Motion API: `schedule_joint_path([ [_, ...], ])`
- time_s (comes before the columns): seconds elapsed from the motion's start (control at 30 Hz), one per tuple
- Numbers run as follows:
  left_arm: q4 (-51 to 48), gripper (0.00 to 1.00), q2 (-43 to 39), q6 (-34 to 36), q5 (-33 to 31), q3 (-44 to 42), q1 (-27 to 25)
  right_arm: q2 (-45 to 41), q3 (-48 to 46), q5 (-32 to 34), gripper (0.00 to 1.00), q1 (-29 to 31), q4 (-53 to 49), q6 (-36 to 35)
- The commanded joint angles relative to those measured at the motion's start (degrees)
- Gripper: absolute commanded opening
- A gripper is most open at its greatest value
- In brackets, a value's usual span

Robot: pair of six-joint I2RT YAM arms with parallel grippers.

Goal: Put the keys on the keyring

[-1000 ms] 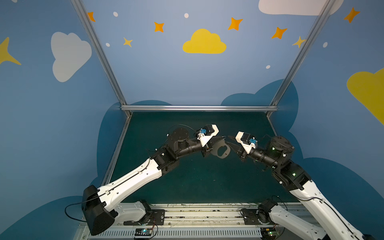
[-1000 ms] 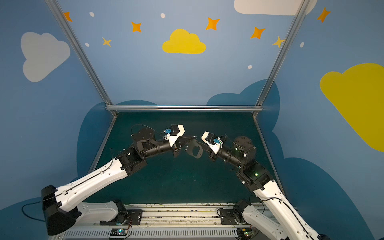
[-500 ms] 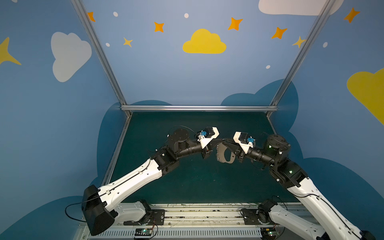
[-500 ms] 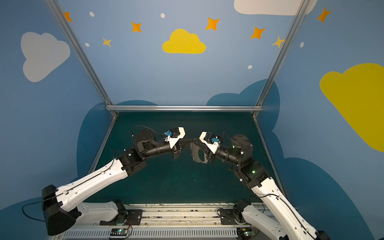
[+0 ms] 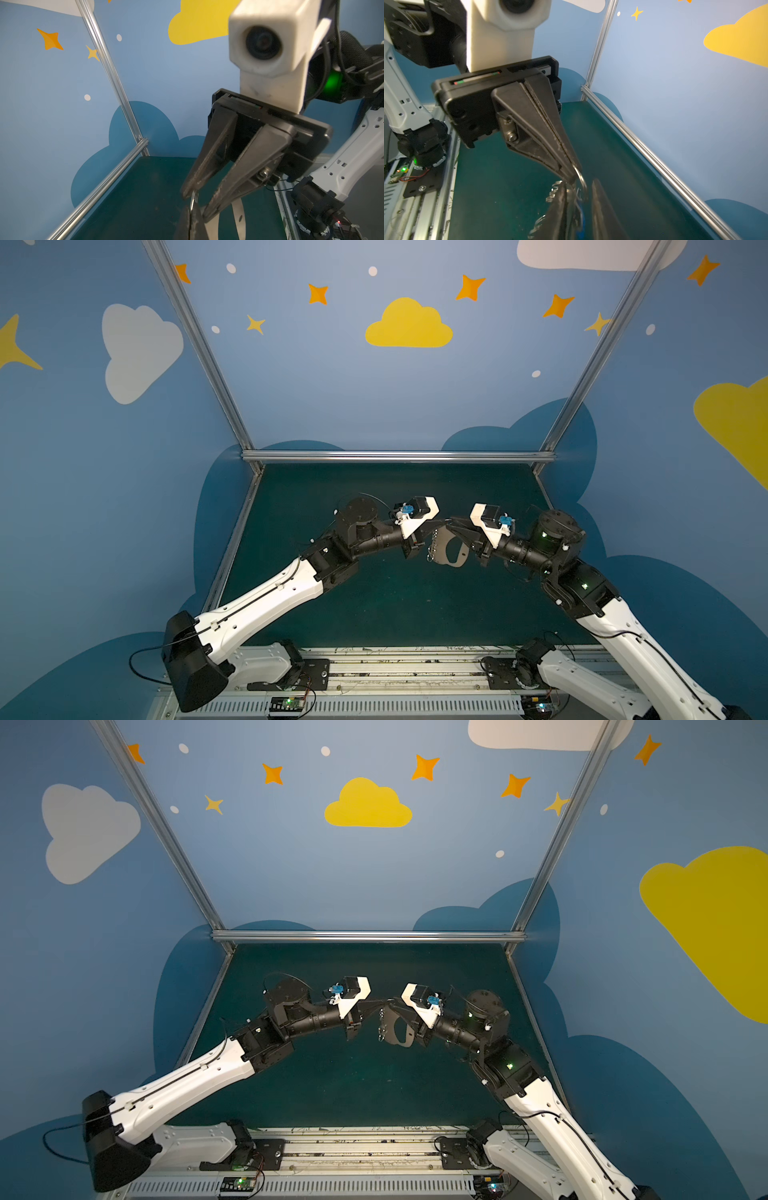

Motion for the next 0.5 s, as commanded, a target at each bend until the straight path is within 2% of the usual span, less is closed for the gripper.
schedule_joint_path([
  [0.0,0.2,0.03,-1.3,1.0,1.1,0.1,-0.1,-0.8,0.1,-0.5,0.27,-0.5,1.0,0.3],
  [0.07,0.2,0.03,-1.4,1.0,1.2,0.1,0.0,-1.1,-0.1,-0.5,0.28,-0.7,1.3,2.3],
  [0.47,0.0,0.04,-1.7,1.6,1.8,0.1,-0.2,-1.1,-0.3,-3.9,0.21,-1.9,0.8,3.1],
])
